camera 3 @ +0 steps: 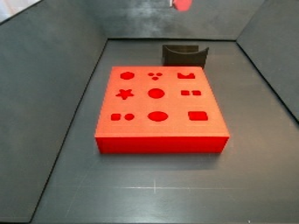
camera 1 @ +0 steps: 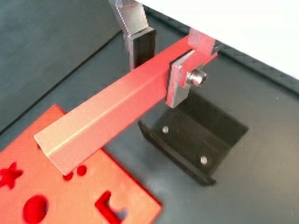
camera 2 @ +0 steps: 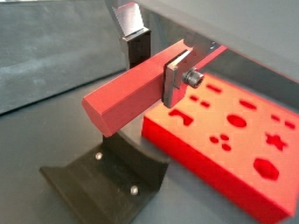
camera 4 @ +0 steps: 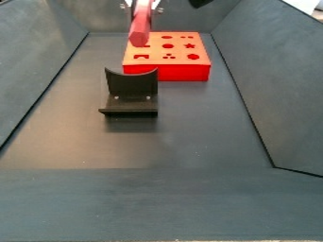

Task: Pick up the hexagon object. Move up. Place the hexagon object on the fixture. Regrasp the hexagon object. Move to above the board. Insert the hexagon object.
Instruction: Place the hexagon object on the fixture.

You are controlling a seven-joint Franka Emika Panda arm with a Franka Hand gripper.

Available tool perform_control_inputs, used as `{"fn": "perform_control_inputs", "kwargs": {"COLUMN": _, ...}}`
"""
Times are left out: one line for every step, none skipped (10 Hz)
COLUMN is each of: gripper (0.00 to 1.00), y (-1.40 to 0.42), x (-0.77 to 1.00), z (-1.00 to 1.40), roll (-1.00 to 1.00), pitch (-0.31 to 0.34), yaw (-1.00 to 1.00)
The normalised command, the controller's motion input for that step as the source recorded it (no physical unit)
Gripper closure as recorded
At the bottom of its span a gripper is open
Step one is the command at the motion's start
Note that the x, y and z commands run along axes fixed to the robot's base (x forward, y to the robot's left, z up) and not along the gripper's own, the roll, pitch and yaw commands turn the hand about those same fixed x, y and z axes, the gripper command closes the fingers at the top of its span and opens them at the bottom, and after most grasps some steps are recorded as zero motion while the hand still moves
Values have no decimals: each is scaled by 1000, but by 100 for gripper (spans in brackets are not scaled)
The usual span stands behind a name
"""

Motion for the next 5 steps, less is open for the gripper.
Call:
{"fn": "perform_control_inputs", "kwargs": {"gripper": 100, "y": 66, "x": 443, "z": 1, "roll": -1000, "pitch": 93, "yaw": 70}}
{"fn": "perform_control_inputs", "kwargs": {"gripper": 100, "y": 57, "x": 369, "z": -7, "roll": -1000, "pitch": 117, "yaw": 48}}
{"fn": "perform_control_inputs", "kwargs": {"gripper": 100, "y": 53, "x": 268, "z": -11, "roll": -1000, "pitch": 152, "yaw": 6}}
{"fn": "perform_control_inputs", "kwargs": {"gripper": 100, "y": 53, "x": 219, "z": -12, "roll": -902, "pitch": 153, "yaw": -17}}
{"fn": "perform_control_inputs", "kwargs": {"gripper": 100, "y": 52, "x": 125, "z": -16, "roll": -688, "pitch": 143, "yaw": -63}}
